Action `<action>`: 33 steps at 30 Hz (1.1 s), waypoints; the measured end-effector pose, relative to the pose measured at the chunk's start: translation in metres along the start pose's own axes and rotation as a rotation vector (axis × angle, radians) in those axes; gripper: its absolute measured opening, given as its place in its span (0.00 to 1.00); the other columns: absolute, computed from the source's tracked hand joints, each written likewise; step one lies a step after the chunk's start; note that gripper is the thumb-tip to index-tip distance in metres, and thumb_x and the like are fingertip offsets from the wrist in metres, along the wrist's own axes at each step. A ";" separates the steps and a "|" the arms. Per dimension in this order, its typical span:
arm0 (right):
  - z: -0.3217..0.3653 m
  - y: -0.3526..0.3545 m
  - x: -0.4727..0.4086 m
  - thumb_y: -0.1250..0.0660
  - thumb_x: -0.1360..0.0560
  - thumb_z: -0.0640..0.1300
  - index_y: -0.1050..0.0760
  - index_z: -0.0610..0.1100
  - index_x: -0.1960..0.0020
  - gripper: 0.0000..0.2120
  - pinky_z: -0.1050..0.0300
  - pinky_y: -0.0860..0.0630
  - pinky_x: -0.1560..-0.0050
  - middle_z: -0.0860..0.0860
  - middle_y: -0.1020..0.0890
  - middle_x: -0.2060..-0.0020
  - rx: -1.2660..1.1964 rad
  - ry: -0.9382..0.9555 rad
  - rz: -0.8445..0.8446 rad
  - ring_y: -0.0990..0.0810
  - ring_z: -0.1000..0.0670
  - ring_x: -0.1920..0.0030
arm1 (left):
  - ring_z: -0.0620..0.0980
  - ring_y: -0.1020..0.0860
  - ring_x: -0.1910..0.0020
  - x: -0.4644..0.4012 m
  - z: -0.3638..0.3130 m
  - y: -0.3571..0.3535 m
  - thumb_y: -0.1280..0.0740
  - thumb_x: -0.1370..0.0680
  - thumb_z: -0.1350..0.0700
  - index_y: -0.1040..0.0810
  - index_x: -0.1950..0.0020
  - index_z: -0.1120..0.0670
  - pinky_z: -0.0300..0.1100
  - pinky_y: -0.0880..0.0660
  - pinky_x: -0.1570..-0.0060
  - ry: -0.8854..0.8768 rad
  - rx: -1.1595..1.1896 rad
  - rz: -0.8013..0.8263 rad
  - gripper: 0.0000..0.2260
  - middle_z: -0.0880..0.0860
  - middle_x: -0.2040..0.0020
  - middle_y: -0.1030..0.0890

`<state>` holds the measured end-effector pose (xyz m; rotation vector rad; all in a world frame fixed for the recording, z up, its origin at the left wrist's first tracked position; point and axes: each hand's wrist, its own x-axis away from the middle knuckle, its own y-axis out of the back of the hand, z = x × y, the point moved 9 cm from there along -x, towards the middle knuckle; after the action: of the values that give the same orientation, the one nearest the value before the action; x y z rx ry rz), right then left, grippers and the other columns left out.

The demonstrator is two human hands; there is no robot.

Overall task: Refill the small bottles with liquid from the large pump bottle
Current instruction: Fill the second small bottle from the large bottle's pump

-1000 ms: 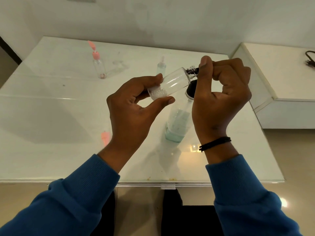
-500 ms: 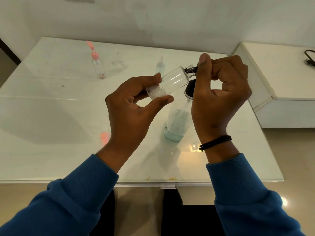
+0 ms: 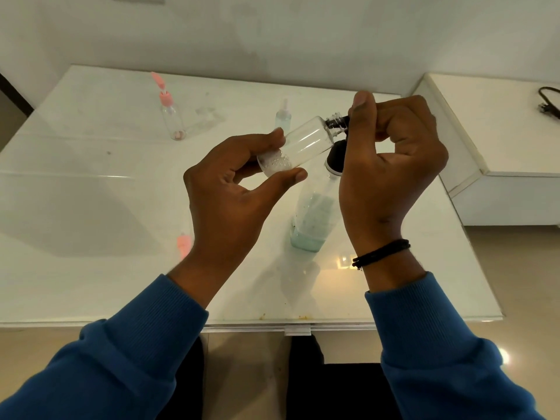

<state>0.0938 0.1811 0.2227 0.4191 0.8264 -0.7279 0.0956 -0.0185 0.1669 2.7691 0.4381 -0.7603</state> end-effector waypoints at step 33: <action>-0.004 -0.001 0.007 0.30 0.21 0.40 0.23 0.40 0.64 0.13 0.51 0.28 0.64 0.54 0.24 0.65 -0.012 0.005 -0.011 0.26 0.50 0.64 | 0.47 0.17 0.44 0.002 0.001 -0.001 0.20 0.27 0.55 0.17 0.39 0.59 0.38 0.19 0.45 0.000 -0.030 0.008 0.19 0.52 0.43 0.15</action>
<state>0.0944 0.1805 0.2150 0.4061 0.8377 -0.7326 0.0961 -0.0174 0.1650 2.7412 0.4339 -0.7462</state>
